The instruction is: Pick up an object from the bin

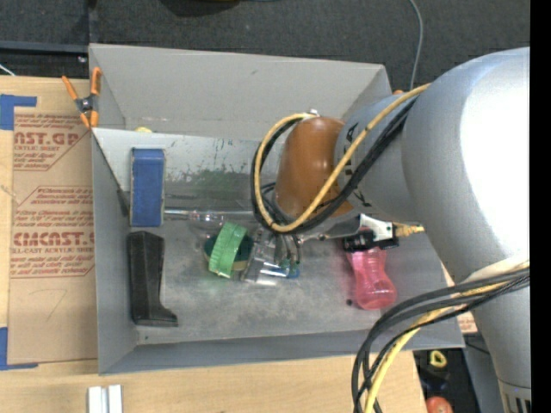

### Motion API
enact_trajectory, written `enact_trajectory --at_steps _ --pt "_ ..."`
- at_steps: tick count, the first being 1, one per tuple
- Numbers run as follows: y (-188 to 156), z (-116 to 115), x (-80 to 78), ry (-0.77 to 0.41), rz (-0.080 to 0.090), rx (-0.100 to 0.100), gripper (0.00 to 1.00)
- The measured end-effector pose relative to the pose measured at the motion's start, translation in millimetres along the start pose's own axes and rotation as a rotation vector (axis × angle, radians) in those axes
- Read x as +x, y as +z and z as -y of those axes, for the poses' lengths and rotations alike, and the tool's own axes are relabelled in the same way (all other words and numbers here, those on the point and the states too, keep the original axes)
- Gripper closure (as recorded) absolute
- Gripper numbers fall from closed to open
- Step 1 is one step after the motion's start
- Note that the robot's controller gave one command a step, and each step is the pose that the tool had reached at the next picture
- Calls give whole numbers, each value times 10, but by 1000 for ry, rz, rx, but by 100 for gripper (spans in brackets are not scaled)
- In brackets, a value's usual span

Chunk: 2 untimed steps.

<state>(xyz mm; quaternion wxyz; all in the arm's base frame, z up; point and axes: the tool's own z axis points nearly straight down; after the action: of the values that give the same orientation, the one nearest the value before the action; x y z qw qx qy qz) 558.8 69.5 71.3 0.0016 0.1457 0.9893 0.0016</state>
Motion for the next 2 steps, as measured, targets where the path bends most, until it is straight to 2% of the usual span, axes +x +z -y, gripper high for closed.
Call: enact_trajectory --at_steps 1,2 --pt "0 0 0 0 0 0 100" --pt "-683 97 150 -22 0 -1 100"
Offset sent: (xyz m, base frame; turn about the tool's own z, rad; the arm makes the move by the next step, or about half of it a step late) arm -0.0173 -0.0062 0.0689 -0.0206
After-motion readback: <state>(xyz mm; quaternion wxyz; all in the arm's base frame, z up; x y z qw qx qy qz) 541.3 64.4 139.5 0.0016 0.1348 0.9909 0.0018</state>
